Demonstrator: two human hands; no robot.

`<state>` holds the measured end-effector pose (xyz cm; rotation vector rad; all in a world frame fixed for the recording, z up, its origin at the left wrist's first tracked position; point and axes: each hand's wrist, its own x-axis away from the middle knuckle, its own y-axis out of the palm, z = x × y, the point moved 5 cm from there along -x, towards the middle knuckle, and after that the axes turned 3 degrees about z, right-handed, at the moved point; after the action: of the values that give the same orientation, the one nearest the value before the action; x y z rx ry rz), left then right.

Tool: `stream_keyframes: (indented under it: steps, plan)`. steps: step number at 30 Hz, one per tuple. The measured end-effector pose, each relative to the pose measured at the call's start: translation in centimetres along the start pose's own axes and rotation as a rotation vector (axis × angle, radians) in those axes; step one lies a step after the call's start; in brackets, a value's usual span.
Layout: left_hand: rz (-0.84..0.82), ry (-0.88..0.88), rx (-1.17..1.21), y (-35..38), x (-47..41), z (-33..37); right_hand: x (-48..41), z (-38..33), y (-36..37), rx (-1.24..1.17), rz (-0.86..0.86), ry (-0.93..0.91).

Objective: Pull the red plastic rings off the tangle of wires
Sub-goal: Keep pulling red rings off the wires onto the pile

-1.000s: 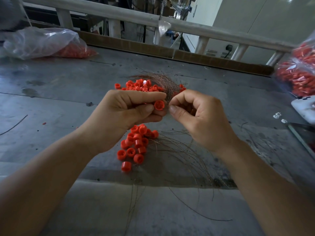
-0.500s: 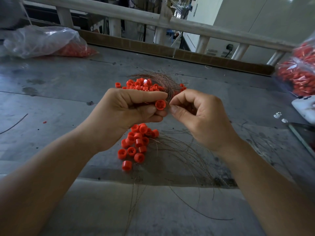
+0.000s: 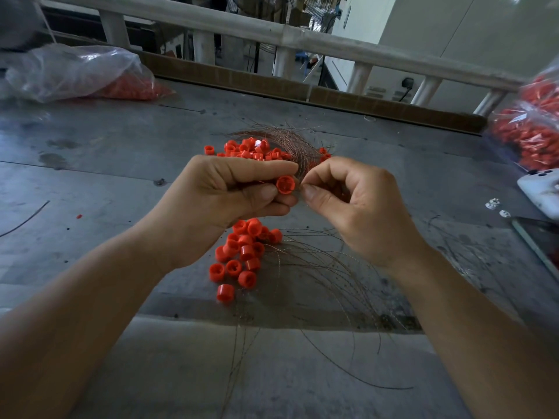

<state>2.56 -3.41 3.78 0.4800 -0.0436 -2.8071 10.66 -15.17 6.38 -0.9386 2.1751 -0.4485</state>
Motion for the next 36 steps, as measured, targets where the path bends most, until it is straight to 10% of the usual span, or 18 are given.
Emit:
stream_keyframes:
  steps: [30,36]
  plan:
    - [-0.109,-0.153,0.37,1.0,0.2,-0.5,0.0,0.2,0.3,-0.286,-0.079,0.142]
    - [-0.016,-0.162,0.403,0.3,0.0,-0.3,-1.1,2.9,-4.1,-0.115,0.173,0.26]
